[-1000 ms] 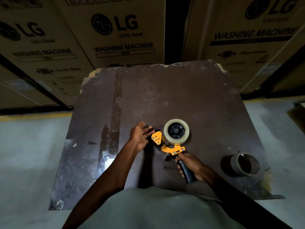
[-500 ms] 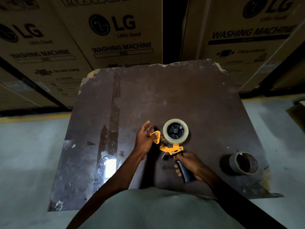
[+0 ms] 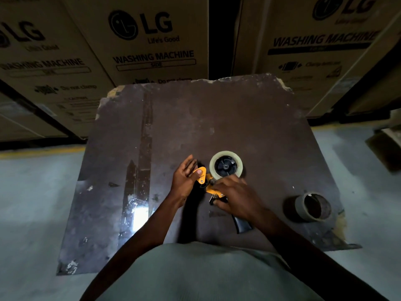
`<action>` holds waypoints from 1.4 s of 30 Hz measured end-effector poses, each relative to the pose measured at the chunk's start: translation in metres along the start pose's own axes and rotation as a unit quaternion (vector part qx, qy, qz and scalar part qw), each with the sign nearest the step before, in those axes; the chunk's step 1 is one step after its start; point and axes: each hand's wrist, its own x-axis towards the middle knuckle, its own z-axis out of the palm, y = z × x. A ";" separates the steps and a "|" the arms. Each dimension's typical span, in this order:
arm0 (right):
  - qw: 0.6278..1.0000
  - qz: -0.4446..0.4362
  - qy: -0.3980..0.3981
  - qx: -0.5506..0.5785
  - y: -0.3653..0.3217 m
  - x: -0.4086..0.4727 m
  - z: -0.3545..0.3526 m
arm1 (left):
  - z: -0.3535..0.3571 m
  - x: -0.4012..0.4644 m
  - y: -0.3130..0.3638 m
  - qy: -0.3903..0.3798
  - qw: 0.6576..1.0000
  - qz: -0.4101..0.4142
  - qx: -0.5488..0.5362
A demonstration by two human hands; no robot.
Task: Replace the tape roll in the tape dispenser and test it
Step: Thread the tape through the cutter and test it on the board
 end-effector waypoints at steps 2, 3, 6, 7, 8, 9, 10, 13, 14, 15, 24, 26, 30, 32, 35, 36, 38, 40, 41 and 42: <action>0.998 -0.026 -0.040 -0.031 -0.002 0.011 0.002 | -0.001 0.000 0.000 0.000 1.000 0.001 -0.003; 0.997 -0.031 -0.054 -0.034 -0.003 0.015 0.002 | -0.001 0.000 0.000 0.000 1.000 0.001 -0.003; 0.996 -0.034 -0.073 -0.025 0.000 0.022 0.003 | -0.002 0.000 0.000 -0.003 1.000 0.004 -0.001; 0.996 -0.036 -0.074 -0.025 0.000 0.024 0.003 | -0.002 0.001 0.000 -0.005 1.000 0.005 -0.002; 0.996 -0.037 -0.071 -0.028 0.000 0.027 0.003 | -0.003 0.001 0.000 -0.007 1.000 0.005 -0.002; 0.997 -0.032 -0.072 -0.028 -0.001 0.029 0.004 | -0.002 0.001 0.001 -0.008 1.000 0.004 -0.003; 0.997 -0.025 -0.071 -0.026 -0.002 0.031 0.005 | -0.003 0.002 0.001 -0.009 1.000 0.004 -0.004; 0.999 -0.009 -0.037 -0.032 -0.006 0.033 0.008 | -0.003 0.002 0.003 -0.010 1.000 0.008 -0.005; 0.999 -0.004 -0.019 -0.042 -0.007 0.034 0.010 | -0.003 0.002 0.003 -0.012 1.000 0.009 -0.005; 0.998 0.005 -0.008 -0.055 -0.009 0.035 0.010 | -0.003 0.002 0.002 -0.013 1.000 0.009 -0.004; 0.964 0.251 0.084 0.022 0.013 -0.027 0.014 | -0.004 0.002 0.005 0.000 1.000 0.013 0.009; 0.937 0.325 -0.020 0.128 0.019 -0.040 0.009 | -0.003 0.002 0.004 0.010 1.000 0.014 0.011; 0.778 0.389 -0.143 0.472 0.013 -0.034 0.011 | -0.002 0.003 0.004 0.064 0.998 0.008 -0.010; 0.677 0.432 -0.169 0.572 0.014 -0.027 0.015 | -0.001 0.003 0.007 0.096 0.994 -0.003 -0.044; 0.630 0.436 -0.199 0.612 0.007 -0.024 0.017 | -0.003 0.005 0.004 0.159 0.981 -0.046 -0.098; 0.629 0.433 -0.188 0.617 0.005 -0.024 0.020 | -0.005 0.004 0.001 0.179 0.976 -0.064 -0.104; 0.652 0.430 -0.156 0.604 -0.001 -0.026 0.020 | -0.011 -0.001 -0.004 0.206 0.969 -0.111 -0.084; 0.665 0.434 -0.126 0.594 -0.007 -0.031 0.020 | -0.015 -0.009 -0.006 0.202 0.964 -0.160 -0.062; 0.664 0.437 -0.115 0.596 -0.011 -0.034 0.020 | -0.016 -0.012 -0.007 0.184 0.965 -0.178 -0.060; 0.663 0.440 -0.104 0.597 -0.015 -0.038 0.020 | -0.017 -0.014 -0.007 0.158 0.965 -0.198 -0.062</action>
